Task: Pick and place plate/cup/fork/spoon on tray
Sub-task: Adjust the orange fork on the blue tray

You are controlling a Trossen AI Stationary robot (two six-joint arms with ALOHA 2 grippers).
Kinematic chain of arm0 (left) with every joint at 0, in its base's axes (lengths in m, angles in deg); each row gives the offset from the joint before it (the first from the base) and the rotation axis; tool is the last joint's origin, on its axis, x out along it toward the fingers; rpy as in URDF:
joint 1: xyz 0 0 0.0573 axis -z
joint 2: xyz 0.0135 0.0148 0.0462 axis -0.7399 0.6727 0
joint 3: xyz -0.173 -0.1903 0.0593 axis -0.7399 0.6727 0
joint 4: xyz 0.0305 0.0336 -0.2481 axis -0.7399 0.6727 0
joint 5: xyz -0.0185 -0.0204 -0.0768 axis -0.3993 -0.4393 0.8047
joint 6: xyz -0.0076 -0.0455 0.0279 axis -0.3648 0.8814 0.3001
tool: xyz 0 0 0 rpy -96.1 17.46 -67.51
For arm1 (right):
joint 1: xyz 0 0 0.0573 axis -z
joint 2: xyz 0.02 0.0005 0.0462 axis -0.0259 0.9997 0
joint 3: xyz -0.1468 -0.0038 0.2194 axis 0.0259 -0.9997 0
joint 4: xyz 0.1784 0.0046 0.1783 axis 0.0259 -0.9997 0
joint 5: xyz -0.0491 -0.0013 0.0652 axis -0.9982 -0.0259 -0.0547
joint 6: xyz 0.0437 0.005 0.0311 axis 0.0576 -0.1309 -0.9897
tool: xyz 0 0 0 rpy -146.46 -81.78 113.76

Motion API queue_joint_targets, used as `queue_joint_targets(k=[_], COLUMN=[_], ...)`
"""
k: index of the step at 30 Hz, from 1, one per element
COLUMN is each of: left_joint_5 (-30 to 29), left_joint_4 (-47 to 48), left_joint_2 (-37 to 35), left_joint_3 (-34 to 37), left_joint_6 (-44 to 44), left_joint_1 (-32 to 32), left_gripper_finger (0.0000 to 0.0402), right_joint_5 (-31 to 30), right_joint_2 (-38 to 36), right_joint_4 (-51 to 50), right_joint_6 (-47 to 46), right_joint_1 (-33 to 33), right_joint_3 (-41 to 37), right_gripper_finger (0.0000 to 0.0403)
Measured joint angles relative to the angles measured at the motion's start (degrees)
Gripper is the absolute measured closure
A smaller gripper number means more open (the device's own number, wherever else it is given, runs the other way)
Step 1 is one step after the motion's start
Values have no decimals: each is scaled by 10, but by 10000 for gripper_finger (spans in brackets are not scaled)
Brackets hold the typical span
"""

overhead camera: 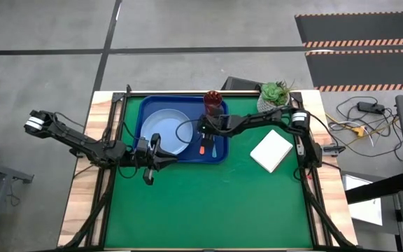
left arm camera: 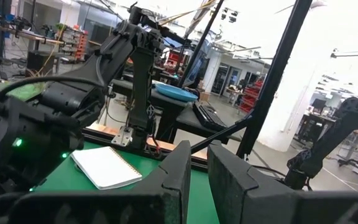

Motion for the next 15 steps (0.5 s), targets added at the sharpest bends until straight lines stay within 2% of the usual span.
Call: queue_joint_targets(k=[15], left_joint_5=[0], left_joint_4=[-1], left_joint_2=[0], left_joint_3=[0], left_joint_6=[-15], left_joint_1=[0], left_gripper_finger=[366], right_joint_5=[7], right_joint_2=[12], right_joint_4=[32], right_joint_6=[10], right_joint_1=[-1], right_joint_3=[-1], right_gripper_finger=[394])
